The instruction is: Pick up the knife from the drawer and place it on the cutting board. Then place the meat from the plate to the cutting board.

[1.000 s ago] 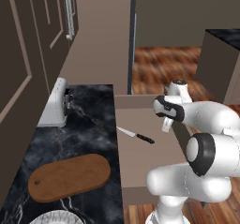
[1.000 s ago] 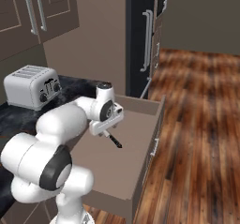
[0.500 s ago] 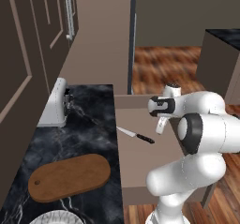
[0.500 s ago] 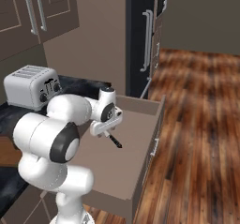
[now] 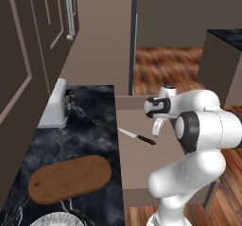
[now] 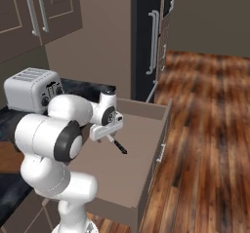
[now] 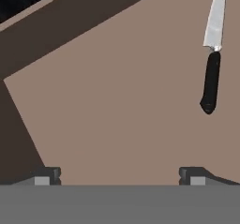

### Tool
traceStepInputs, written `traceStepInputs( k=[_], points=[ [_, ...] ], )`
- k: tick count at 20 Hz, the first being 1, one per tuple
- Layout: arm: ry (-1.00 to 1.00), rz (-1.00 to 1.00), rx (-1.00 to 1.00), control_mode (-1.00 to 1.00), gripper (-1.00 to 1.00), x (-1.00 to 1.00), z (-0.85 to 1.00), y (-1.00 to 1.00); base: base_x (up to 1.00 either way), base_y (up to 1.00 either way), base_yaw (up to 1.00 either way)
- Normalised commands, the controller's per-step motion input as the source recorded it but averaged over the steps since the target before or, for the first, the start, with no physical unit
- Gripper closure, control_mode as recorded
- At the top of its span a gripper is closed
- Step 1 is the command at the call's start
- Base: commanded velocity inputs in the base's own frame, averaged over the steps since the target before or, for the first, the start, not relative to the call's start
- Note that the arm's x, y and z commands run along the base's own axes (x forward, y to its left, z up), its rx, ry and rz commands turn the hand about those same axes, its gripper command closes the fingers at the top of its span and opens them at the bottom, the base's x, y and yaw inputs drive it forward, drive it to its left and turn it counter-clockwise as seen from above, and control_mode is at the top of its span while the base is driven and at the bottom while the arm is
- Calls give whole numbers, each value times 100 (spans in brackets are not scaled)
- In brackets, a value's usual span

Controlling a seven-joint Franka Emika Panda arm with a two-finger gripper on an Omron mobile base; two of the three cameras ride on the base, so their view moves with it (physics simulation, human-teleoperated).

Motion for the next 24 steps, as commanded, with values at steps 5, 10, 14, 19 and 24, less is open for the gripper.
traceStepInputs(
  k=[5,10,14,19,24],
  points=[
    [1,0,0,-100,-100,8,-26,0,0,0,0],
    [1,0,0,-100,-100,10,-28,0,0,0,0],
    [1,0,0,-100,-100,16,-26,0,0,0,0],
    [1,0,0,-100,-100,24,-25,0,0,0,0],
    [0,0,0,-100,-100,32,-27,0,0,0,0]
  ],
)
